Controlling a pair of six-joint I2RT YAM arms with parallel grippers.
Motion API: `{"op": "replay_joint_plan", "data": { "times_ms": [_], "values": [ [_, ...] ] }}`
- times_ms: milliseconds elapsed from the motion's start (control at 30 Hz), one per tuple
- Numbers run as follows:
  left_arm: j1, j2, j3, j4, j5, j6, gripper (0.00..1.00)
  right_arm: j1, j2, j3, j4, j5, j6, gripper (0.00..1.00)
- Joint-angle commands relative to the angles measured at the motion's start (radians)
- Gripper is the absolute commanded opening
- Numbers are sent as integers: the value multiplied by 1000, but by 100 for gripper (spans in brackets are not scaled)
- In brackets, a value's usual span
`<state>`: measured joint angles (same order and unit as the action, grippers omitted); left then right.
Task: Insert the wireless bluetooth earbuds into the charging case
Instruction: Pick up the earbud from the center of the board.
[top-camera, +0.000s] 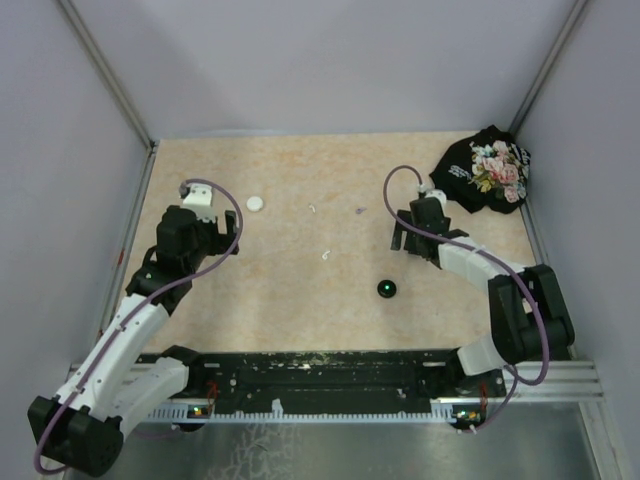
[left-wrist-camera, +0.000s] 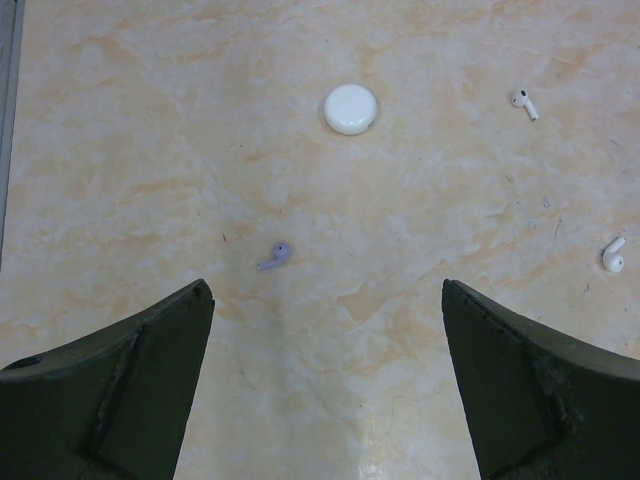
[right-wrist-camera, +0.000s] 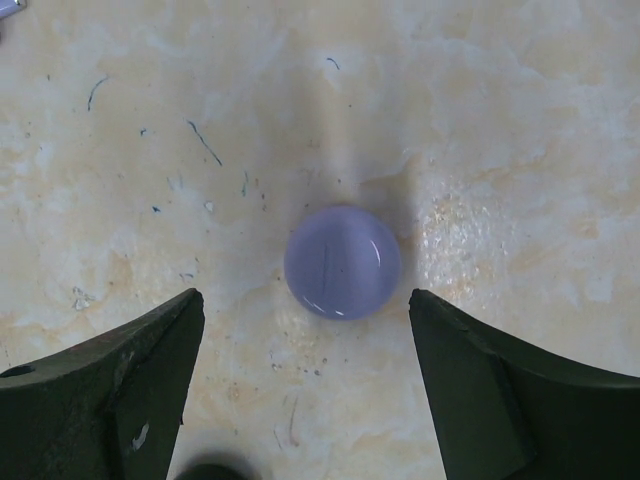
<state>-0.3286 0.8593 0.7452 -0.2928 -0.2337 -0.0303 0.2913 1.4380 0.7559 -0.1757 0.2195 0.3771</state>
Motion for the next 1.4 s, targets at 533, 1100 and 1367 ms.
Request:
{"op": "replay_joint_plan", "data": {
  "times_ms": [533,1100,1367],
  "values": [
    [19,1,3,14,46,-16,100,66,51,127,-59,-257,-41,80],
    [23,12,1,15,53,-19,100,105,-3,109,-53,123,33,75],
    [25,18,1,14,56,-19,100,105,91,99,14,115,144,75]
  ]
}}
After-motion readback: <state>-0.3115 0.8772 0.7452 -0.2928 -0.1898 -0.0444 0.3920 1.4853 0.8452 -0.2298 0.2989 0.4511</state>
